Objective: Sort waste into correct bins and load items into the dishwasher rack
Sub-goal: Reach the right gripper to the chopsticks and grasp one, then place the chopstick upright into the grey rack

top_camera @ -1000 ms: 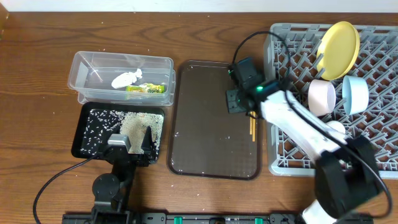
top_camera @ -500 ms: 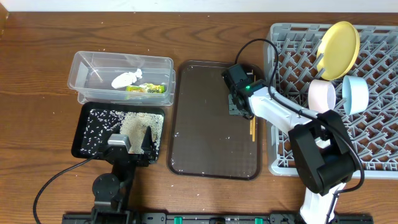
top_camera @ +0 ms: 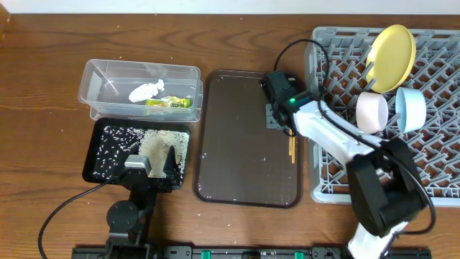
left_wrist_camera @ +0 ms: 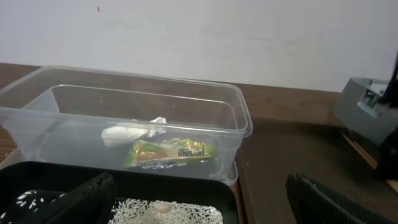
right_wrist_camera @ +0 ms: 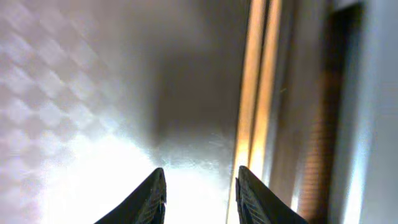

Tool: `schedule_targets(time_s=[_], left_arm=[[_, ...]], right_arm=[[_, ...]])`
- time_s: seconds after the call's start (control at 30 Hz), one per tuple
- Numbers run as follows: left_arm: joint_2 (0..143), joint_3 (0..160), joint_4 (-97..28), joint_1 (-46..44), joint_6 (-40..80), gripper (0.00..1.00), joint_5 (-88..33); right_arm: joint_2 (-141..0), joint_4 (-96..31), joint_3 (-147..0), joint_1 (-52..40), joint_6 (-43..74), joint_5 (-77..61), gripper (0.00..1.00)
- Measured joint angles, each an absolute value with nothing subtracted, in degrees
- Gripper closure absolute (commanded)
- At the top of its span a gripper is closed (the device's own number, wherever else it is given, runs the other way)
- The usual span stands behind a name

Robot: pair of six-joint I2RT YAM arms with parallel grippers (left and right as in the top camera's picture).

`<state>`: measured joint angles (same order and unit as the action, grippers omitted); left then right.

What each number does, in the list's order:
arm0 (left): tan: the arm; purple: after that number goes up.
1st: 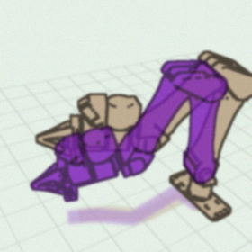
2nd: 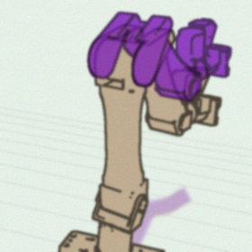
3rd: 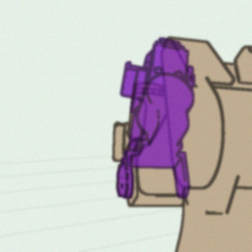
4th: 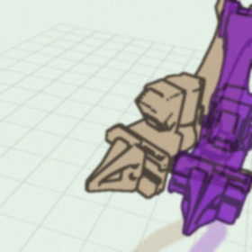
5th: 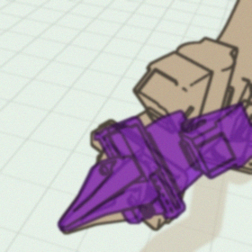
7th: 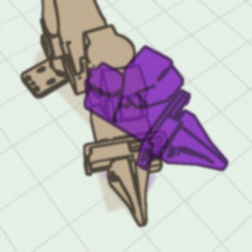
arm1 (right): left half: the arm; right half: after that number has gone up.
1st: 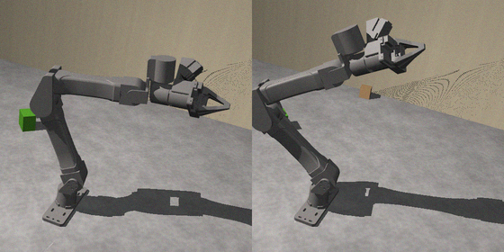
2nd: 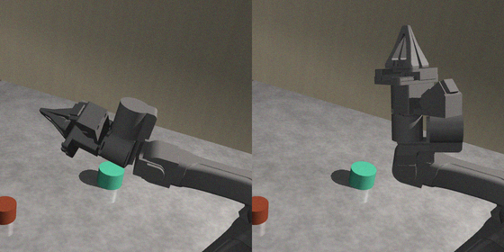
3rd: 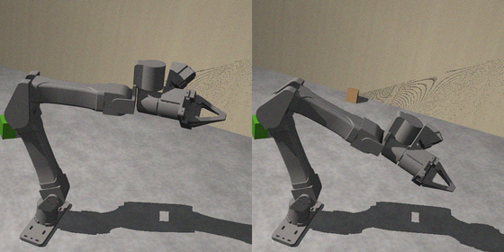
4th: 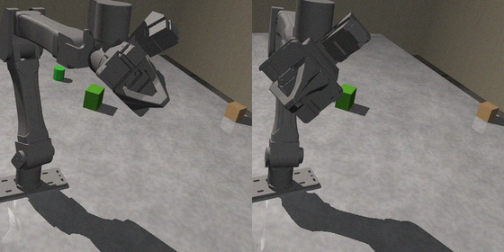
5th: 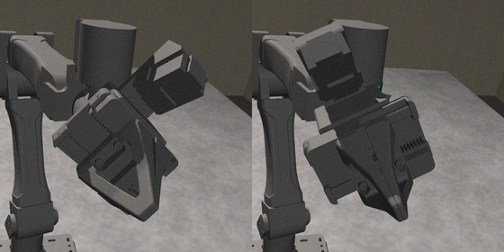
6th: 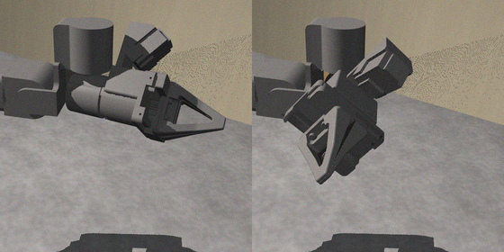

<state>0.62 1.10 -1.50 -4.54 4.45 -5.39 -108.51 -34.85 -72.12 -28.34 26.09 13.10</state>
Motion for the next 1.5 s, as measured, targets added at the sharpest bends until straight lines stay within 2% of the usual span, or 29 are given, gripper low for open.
schedule_targets(time_s=[0.3,0.5,0.57,0.83,1.03,1.2,1.43,1.47,1.5], left_arm=[[0.62,1.1,-1.5,-4.54,4.45,0.1,-5.39],[0.62,1.1,-1.48,-4.54,4.45,0.1,-5.39],[0.62,1.1,-1.48,-4.54,4.45,0.1,-5.41],[0.62,1.1,-1.48,-4.54,4.45,0.1,-5.39],[0.62,1.1,-1.5,-4.54,4.45,0.1,-5.41],[0.62,1.1,-1.5,-4.54,4.45,0.1,-5.41],[0.62,1.1,-1.48,-4.54,4.45,0.1,-5.41],[0.62,1.1,-1.48,-4.54,4.45,0.1,-5.39],[0.62,1.1,-1.5,-4.54,4.45,0.1,-5.41]], right_arm=[[-111.0,-35.33,-72.14,-26.89,26.09,14.15,0.66],[-113.91,-35.2,-72.34,-26.94,25.74,11.75,0.94],[-113.89,-35.11,-72.36,-26.96,25.63,10.22,0.99],[-112.16,-35.4,-72.18,-27.59,25.65,6.66,0.99],[-99.42,-35.35,-71.77,-26.33,23.29,5.63,0.99],[-88.09,-36.21,-72.05,-19.79,18.39,5.41,0.99],[-89.54,-38.0,-72.03,-9.19,13.26,6.17,0.99],[-90.37,-38.17,-72.03,-8.78,12.84,6.17,0.95],[-91.37,-38.44,-72.01,-8.58,12.53,6.07,0.81]])
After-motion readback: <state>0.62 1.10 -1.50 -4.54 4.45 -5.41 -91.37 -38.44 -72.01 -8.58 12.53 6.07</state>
